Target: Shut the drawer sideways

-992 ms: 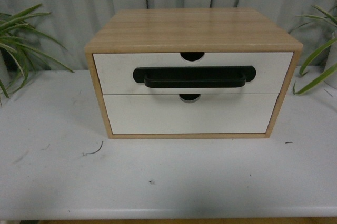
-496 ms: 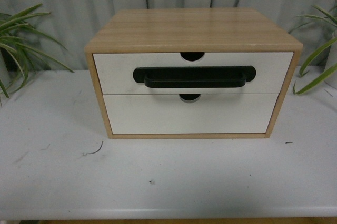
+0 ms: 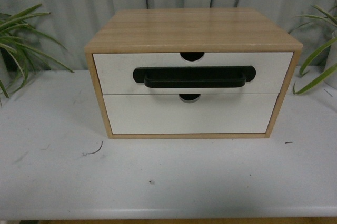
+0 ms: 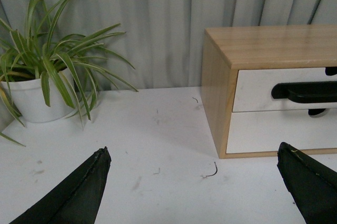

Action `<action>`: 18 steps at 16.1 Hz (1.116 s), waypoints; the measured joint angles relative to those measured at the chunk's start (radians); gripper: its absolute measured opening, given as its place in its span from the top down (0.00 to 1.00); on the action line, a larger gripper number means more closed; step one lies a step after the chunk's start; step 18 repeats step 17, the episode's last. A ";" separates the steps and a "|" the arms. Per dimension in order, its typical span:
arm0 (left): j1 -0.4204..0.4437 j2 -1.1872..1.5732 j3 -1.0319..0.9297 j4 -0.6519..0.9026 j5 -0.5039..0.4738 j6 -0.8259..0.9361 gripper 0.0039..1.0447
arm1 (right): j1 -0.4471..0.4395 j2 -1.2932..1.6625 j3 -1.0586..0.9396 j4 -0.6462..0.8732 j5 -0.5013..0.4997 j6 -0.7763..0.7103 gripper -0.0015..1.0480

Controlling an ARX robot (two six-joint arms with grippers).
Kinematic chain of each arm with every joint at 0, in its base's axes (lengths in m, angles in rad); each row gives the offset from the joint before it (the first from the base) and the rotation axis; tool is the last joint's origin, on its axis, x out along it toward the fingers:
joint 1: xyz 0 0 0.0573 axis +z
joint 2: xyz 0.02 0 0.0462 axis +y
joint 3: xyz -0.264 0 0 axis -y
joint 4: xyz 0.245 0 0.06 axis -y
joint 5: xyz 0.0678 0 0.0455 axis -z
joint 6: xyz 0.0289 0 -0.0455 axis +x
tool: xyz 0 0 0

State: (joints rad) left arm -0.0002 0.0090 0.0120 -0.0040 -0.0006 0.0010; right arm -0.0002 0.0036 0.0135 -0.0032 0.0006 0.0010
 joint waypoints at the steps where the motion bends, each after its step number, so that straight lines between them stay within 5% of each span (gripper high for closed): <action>1: 0.000 0.000 0.000 0.000 0.000 0.000 0.06 | 0.000 0.000 0.000 0.000 0.000 0.000 0.06; 18: 0.000 0.000 0.000 0.000 0.000 0.000 0.06 | 0.000 0.000 0.000 0.000 0.000 0.000 0.06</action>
